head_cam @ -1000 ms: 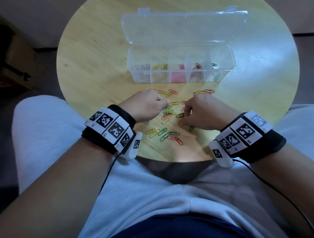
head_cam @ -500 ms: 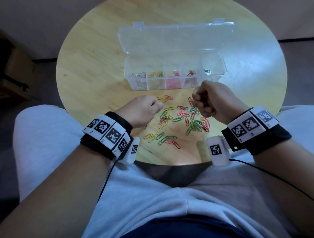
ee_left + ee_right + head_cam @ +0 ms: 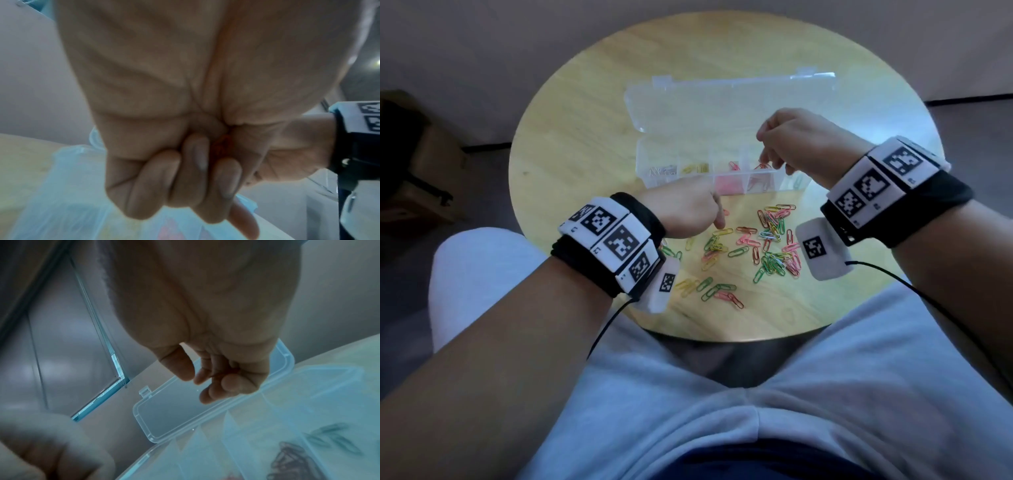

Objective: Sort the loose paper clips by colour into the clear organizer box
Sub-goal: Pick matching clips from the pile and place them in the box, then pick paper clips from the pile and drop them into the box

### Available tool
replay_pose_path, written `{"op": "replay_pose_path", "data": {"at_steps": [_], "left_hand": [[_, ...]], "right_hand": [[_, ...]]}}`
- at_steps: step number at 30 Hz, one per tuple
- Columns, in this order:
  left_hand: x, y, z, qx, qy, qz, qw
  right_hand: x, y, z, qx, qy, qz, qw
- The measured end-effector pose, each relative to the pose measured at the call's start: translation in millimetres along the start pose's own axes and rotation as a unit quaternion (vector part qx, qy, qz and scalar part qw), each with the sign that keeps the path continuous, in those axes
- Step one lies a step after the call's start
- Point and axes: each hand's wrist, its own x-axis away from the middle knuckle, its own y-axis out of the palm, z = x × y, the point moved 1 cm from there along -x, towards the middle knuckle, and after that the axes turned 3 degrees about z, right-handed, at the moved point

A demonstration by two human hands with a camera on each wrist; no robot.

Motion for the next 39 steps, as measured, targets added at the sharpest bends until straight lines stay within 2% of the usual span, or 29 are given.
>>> {"op": "replay_pose_path", "data": {"at_steps": [4, 8, 14, 19, 25, 28, 31, 35, 37, 39], "left_hand": [[-5.8, -14.9, 16.8, -0.033, 0.015, 0.020, 0.999], [-10.2, -26.9, 29.5, -0.080, 0.032, 0.051, 0.995], [-28.5, -40.5, 43.5, -0.122, 0.060, 0.088, 0.987], [-52.4, -44.2, 66.3, -0.122, 0.078, 0.106, 0.984], [-81.3, -34.1, 83.9, -0.072, 0.082, 0.174, 0.979], [-92.7, -21.1, 84.6, -0.074, 0.068, 0.187, 0.977], [-97.6, -7.1, 80.4, -0.096, 0.052, 0.157, 0.982], [-89.3, -4.9, 76.1, -0.086, 0.080, 0.160, 0.980], [-76.9, -10.0, 74.7, -0.065, 0.095, 0.177, 0.978], [-59.7, -14.0, 70.8, -0.049, 0.106, 0.189, 0.975]], "right_hand": [[-9.6, 3.3, -15.6, 0.056, -0.019, 0.033, 0.998], [-8.6, 4.9, -3.4, 0.100, -0.026, 0.021, 0.994], [10.8, -1.8, 34.2, -0.100, -0.030, 0.106, 0.989], [26.4, -2.2, 57.6, -0.169, -0.025, 0.146, 0.974], [28.0, -10.0, 56.2, -0.213, -0.060, 0.214, 0.951], [28.4, -9.1, 57.5, -0.221, -0.072, 0.221, 0.947], [30.2, -10.4, 60.1, -0.213, -0.092, 0.230, 0.945], [34.6, -16.7, 61.1, -0.186, -0.132, 0.242, 0.943], [38.3, -17.9, 58.3, -0.168, -0.153, 0.225, 0.948], [42.6, -15.8, 55.7, -0.148, -0.164, 0.172, 0.960]]}}
